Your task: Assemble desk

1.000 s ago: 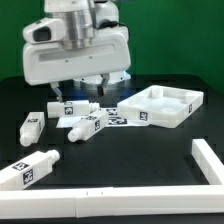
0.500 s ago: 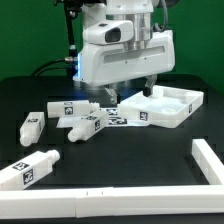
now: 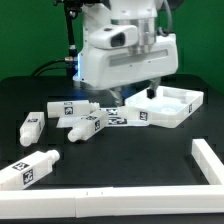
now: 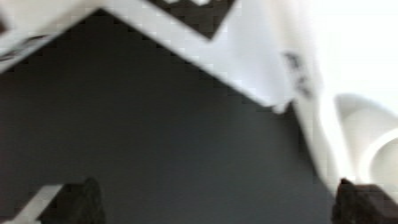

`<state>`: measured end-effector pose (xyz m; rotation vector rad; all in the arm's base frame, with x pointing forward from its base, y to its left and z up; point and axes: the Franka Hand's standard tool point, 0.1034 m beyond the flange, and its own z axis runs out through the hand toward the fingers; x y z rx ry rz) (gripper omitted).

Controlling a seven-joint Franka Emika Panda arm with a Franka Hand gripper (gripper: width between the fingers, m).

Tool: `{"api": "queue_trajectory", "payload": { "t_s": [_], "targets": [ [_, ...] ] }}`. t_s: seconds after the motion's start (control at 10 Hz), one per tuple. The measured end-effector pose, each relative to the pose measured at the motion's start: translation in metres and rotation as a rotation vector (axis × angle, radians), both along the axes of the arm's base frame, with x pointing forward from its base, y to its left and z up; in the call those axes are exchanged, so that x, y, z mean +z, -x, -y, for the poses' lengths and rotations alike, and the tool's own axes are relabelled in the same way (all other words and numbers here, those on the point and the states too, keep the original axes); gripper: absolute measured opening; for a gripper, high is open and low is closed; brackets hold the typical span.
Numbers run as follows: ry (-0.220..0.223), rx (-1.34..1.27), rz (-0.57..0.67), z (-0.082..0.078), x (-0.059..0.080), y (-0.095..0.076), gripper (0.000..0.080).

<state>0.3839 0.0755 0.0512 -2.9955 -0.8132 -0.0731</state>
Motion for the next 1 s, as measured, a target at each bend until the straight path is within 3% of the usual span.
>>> {"api": "queue_trajectory", "payload": {
  "t_s": [0.2,0.5,0.7,1.0],
  "targets": [
    [-0.007,0.056,0.108,-0.021,-0.001,0.013,0.0649],
    [-0.002,0.122,0.117,-0.021,-0.003,0.003,0.0649],
    [0.006,0.229,0.116,-0.015,-0.024,0.005,0.0649],
    [0.006,0.23,0.119,-0.015,-0.024,0.005,0.0649]
  ]
}}
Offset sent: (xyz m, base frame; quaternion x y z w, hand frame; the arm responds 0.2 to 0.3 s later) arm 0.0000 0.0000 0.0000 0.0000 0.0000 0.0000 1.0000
